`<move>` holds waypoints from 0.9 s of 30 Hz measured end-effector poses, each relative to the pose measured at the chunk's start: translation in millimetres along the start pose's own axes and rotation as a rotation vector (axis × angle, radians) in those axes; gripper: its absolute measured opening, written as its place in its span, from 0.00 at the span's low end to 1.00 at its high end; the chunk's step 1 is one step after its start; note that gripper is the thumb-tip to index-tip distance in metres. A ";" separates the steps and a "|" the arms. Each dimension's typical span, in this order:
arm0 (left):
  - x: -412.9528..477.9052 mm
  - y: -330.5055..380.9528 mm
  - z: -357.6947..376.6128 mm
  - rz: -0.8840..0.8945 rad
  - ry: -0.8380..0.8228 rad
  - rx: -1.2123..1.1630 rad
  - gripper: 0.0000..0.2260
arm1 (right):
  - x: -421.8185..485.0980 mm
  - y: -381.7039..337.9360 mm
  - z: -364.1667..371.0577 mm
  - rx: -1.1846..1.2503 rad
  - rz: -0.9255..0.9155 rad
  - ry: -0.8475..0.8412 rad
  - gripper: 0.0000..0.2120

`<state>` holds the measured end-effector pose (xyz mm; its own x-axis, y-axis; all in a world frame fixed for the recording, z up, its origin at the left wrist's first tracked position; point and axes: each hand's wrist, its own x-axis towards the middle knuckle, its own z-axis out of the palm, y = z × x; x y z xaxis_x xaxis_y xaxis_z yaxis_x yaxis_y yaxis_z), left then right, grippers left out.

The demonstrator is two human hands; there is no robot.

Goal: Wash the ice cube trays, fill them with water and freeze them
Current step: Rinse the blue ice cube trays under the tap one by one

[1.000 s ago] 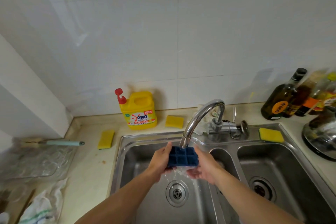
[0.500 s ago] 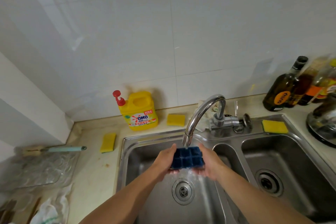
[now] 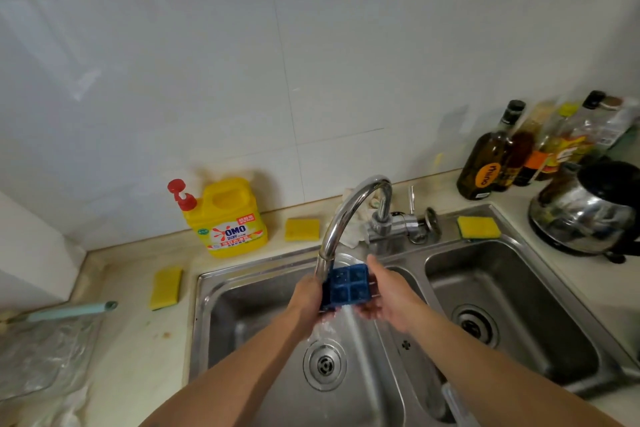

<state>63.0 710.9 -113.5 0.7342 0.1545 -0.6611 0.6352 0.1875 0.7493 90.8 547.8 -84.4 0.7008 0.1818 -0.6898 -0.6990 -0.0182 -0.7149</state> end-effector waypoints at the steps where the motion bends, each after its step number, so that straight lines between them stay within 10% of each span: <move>1: 0.7 0.7 2.8 0.014 0.015 0.004 0.17 | -0.3 0.0 -1.0 0.003 0.008 -0.005 0.28; 11: -0.7 -8.0 -15.4 0.174 -0.013 0.113 0.16 | 7.4 18.3 -6.8 -0.124 0.235 -0.238 0.42; 27: -4.8 -21.4 -68.4 0.025 0.184 -0.136 0.20 | 14.9 20.4 47.9 0.157 0.265 -0.261 0.22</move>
<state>29.5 772.5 -129.0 0.6853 0.3332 -0.6476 0.5701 0.3080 0.7617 80.2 597.2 -103.8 0.4481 0.4347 -0.7812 -0.8780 0.0493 -0.4762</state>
